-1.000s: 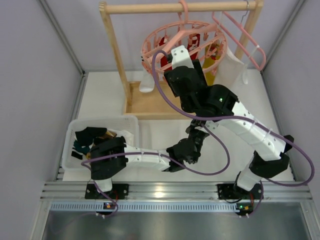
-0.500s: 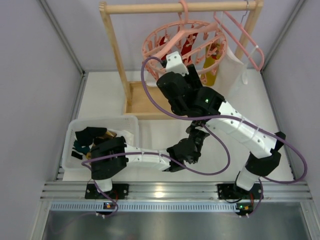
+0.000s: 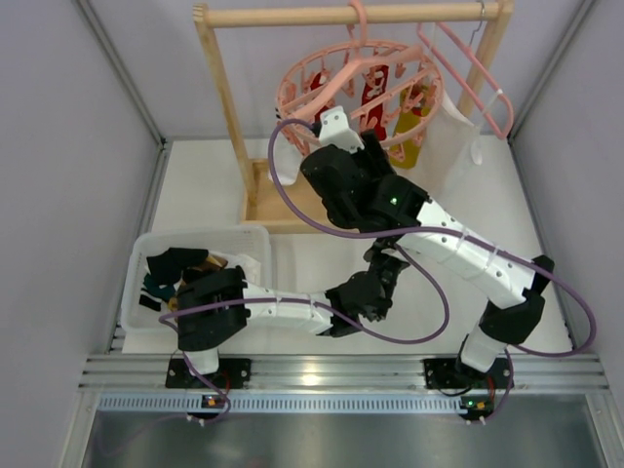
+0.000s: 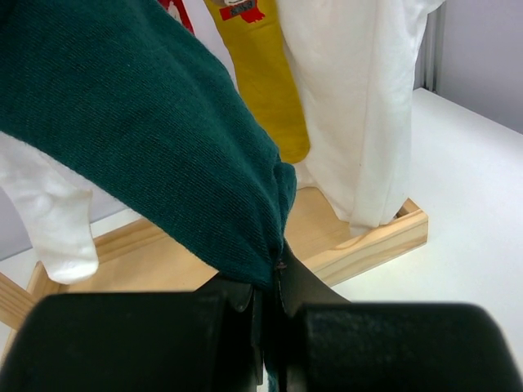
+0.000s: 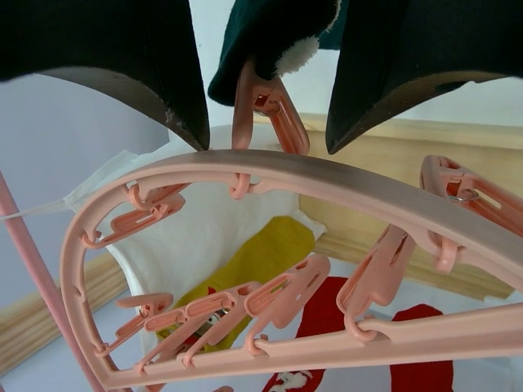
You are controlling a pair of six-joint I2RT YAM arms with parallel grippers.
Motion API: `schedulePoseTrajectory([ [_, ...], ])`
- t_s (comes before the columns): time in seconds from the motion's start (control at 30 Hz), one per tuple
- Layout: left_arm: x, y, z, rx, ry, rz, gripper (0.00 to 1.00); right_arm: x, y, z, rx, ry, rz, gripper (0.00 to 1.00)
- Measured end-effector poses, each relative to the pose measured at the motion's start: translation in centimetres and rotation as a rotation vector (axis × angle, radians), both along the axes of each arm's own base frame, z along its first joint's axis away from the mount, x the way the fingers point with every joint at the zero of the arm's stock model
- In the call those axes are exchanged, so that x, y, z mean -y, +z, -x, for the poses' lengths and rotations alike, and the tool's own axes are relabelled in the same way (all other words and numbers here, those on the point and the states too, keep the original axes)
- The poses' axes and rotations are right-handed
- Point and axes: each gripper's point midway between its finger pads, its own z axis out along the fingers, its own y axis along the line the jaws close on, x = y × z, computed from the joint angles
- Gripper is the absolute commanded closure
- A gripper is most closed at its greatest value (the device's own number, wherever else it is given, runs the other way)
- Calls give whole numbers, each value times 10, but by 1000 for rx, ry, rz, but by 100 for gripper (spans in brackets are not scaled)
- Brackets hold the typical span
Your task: Remove the socks clipped to the hanger
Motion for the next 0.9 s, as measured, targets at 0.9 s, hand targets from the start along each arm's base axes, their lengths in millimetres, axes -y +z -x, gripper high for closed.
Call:
schedulePoseTrajectory([
  [0.9, 2, -11, 8, -17, -40, 12, 100, 0, 1, -11, 60, -44, 43, 85],
])
